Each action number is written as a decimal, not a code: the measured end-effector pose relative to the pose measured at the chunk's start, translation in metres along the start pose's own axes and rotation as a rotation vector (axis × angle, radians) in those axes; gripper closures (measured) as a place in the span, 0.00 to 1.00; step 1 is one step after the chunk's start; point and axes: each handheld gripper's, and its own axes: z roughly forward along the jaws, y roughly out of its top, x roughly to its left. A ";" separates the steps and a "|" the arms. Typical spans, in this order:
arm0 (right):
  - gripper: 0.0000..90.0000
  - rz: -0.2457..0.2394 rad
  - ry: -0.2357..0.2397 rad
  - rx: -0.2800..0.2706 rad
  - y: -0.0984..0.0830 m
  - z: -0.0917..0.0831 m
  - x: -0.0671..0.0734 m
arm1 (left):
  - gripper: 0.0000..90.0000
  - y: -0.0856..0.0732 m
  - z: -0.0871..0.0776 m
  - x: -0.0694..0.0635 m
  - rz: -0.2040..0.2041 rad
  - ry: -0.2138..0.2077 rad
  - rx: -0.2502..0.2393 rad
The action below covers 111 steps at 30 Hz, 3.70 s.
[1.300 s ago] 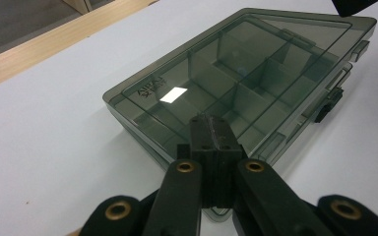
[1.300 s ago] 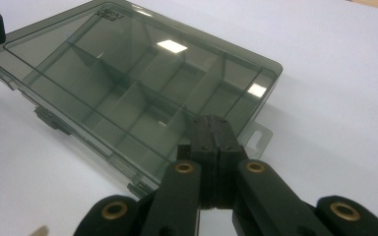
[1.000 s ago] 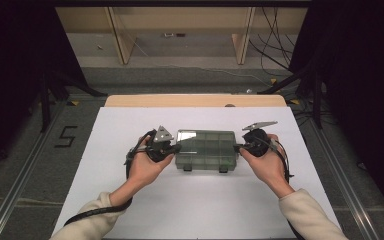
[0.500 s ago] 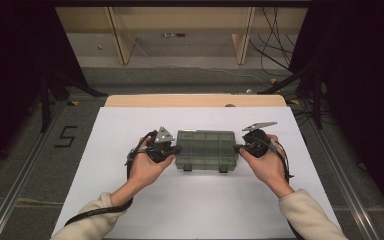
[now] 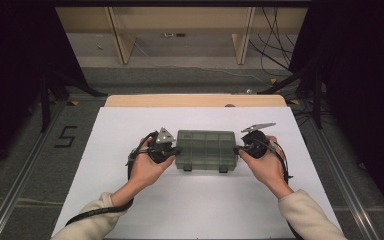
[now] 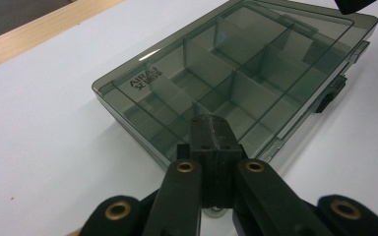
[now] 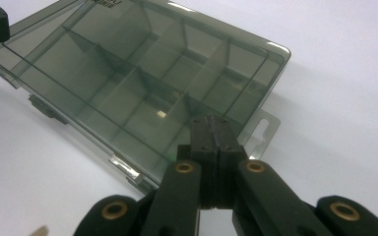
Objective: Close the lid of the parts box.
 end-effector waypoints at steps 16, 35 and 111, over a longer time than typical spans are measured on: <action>1.00 0.012 0.004 -0.020 -0.002 0.004 0.001 | 1.00 -0.002 0.003 -0.001 0.002 -0.009 0.006; 1.00 0.035 0.012 0.030 -0.005 0.008 0.003 | 1.00 -0.006 0.008 -0.003 0.024 -0.012 0.044; 0.27 -0.062 0.102 -0.431 -0.060 -0.037 0.010 | 0.35 -0.034 -0.067 -0.002 -0.016 0.054 -0.208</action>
